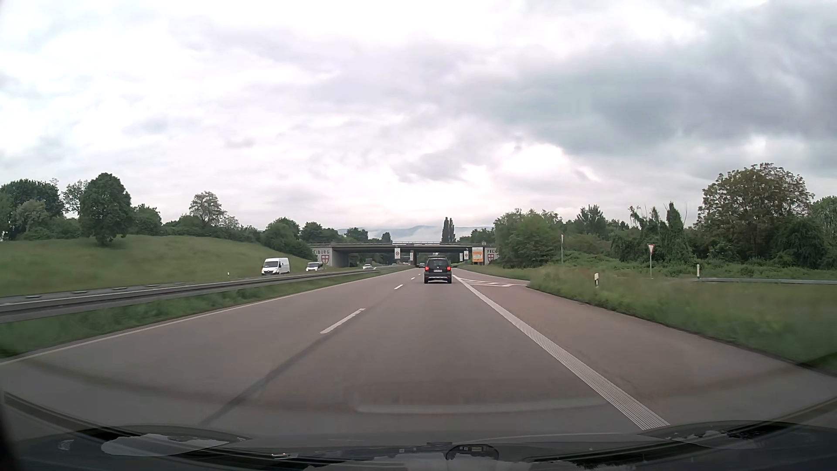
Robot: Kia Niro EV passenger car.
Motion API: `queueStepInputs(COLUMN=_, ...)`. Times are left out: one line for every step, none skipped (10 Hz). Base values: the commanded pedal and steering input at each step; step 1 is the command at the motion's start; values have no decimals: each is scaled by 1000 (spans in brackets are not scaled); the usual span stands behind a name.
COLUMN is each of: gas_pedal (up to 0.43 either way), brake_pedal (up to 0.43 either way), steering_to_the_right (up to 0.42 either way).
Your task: Follow the waypoints while adhering to traffic rules and regulations
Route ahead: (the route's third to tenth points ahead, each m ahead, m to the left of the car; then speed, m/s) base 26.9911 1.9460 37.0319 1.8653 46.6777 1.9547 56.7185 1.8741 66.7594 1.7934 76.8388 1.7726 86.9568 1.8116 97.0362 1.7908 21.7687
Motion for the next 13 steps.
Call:
queueStepInputs(gas_pedal=130, brake_pedal=0, steering_to_the_right=0)
queueStepInputs(gas_pedal=138, brake_pedal=0, steering_to_the_right=0)
queueStepInputs(gas_pedal=138, brake_pedal=0, steering_to_the_right=0)
queueStepInputs(gas_pedal=138, brake_pedal=0, steering_to_the_right=0)
queueStepInputs(gas_pedal=138, brake_pedal=0, steering_to_the_right=0)
queueStepInputs(gas_pedal=138, brake_pedal=0, steering_to_the_right=0)
queueStepInputs(gas_pedal=138, brake_pedal=0, steering_to_the_right=0)
queueStepInputs(gas_pedal=138, brake_pedal=0, steering_to_the_right=0)
queueStepInputs(gas_pedal=138, brake_pedal=0, steering_to_the_right=0)
queueStepInputs(gas_pedal=138, brake_pedal=0, steering_to_the_right=0)
queueStepInputs(gas_pedal=138, brake_pedal=0, steering_to_the_right=0)
queueStepInputs(gas_pedal=138, brake_pedal=0, steering_to_the_right=0)
queueStepInputs(gas_pedal=138, brake_pedal=0, steering_to_the_right=0)
